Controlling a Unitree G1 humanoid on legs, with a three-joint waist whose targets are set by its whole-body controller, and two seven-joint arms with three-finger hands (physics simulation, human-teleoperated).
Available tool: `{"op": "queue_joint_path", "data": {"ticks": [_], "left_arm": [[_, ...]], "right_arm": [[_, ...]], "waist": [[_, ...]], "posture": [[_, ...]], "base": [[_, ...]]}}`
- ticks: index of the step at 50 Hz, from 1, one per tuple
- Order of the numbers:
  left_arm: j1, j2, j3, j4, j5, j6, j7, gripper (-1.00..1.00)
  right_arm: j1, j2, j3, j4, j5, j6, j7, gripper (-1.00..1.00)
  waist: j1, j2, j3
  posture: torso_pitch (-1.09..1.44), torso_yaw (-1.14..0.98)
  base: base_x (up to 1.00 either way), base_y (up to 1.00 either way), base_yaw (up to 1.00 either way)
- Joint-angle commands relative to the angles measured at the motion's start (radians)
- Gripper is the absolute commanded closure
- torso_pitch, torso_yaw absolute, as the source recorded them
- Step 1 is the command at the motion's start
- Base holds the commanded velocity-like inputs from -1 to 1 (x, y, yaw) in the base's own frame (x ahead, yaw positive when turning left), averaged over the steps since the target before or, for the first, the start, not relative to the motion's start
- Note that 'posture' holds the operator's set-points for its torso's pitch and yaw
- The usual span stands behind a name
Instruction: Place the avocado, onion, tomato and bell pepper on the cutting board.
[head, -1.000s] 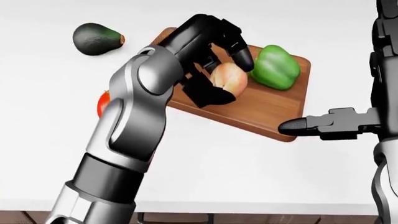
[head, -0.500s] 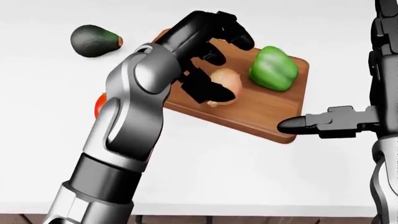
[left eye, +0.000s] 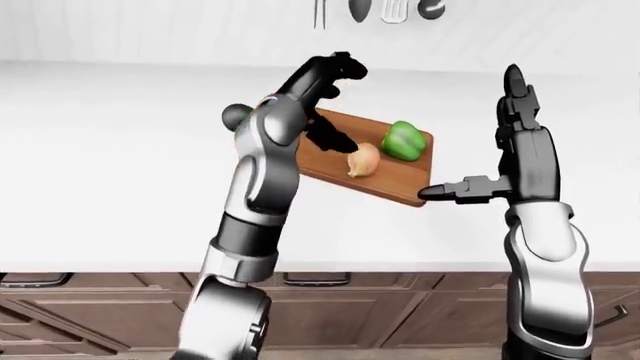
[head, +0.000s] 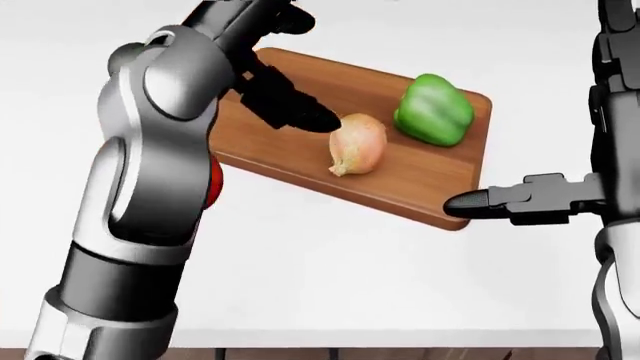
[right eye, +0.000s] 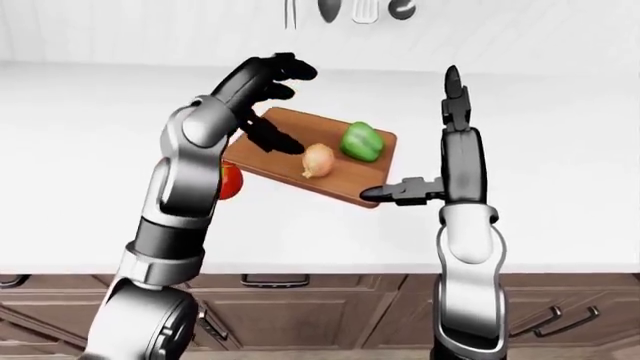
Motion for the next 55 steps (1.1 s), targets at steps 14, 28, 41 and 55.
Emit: {"op": "queue_joint_path", "data": {"ticks": [14, 28, 41, 55], "left_arm": [[0.232, 0.089, 0.021, -0.582, 0.246, 0.244, -0.278, -0.35], [0.336, 0.091, 0.048, -0.668, 0.316, 0.239, -0.322, -0.33], [0.387, 0.113, 0.071, -0.672, 0.285, 0.235, -0.292, -0.31], [0.446, 0.123, 0.078, -0.636, 0.221, 0.214, -0.216, -0.29]], "right_arm": [[-0.018, -0.005, -0.004, -0.039, -0.008, -0.028, -0.002, -1.0], [-0.025, -0.005, -0.003, -0.036, -0.011, -0.026, -0.002, -1.0], [-0.032, -0.006, 0.0, -0.031, -0.017, -0.023, 0.002, -1.0], [-0.043, -0.007, 0.004, -0.026, -0.019, -0.02, 0.003, -1.0]], "waist": [[0.0, 0.005, -0.019], [0.005, 0.004, -0.021], [0.005, 0.006, -0.024], [0.005, 0.01, -0.029]], "posture": [[0.0, 0.0], [0.0, 0.0], [0.0, 0.0], [0.0, 0.0]], "base": [[0.0, 0.0, 0.0], [0.0, 0.0, 0.0], [0.0, 0.0, 0.0], [0.0, 0.0, 0.0]]}}
